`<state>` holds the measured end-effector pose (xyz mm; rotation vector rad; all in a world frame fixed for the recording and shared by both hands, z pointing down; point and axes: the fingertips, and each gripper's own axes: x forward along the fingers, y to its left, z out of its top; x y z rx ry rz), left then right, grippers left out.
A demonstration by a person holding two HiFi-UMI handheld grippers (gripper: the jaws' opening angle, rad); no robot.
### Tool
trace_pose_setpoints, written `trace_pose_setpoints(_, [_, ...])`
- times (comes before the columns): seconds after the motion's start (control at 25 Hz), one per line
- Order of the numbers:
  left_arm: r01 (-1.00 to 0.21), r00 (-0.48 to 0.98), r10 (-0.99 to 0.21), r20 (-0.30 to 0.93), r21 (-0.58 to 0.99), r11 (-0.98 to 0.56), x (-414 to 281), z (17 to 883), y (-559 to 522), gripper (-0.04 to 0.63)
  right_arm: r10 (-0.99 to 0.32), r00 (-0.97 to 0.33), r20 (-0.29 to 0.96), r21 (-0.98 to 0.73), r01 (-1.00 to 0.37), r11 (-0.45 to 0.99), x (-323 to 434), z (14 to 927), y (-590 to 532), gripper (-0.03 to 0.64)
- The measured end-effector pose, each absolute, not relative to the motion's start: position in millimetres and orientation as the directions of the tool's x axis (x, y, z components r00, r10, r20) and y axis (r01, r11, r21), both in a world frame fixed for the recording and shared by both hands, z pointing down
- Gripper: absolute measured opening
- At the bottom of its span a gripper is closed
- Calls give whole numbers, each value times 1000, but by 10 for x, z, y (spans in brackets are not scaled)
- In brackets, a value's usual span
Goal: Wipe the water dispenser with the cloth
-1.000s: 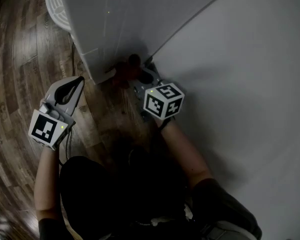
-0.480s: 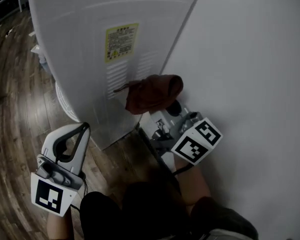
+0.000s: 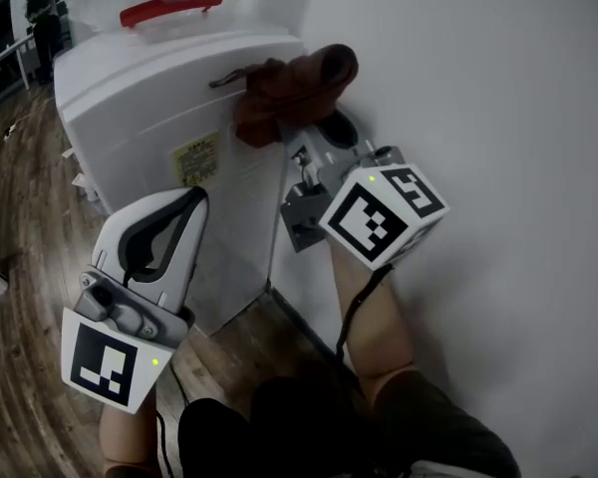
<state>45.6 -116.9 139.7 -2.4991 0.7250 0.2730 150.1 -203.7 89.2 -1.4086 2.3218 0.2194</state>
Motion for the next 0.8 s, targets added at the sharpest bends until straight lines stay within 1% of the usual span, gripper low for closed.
trace_pose_setpoints(0.12, [-531, 846, -439, -303, -395, -750, 528, 1556, -1144, 18, -846, -366, -387, -101, -895, 434, 1560, 1091, -2155, 60])
trace_pose_setpoints(0.28, [-472, 882, -425, -204, -378, -797, 581, 2137, -1033, 18, -890, -375, -259, -126, -901, 416, 1533, 1825, -2160, 60])
trace_pose_setpoints(0.52, [-413, 909, -412, -57, -257, -874, 503, 3476, -1002, 18, -940, -338, -47, -210, -917, 340, 1542, 3436, -2273, 60])
trace_pose_setpoints(0.68, [-398, 910, -411, 55, -166, -902, 449, 4321, -962, 18, -936, -335, 108, -245, -921, 302, 1512, 4501, -2270, 60])
trace_pose_setpoints(0.8, [-385, 914, -395, 98, -104, -917, 386, 4792, -962, 18, -919, -329, 216, -266, -926, 269, 1509, 5183, -2254, 60])
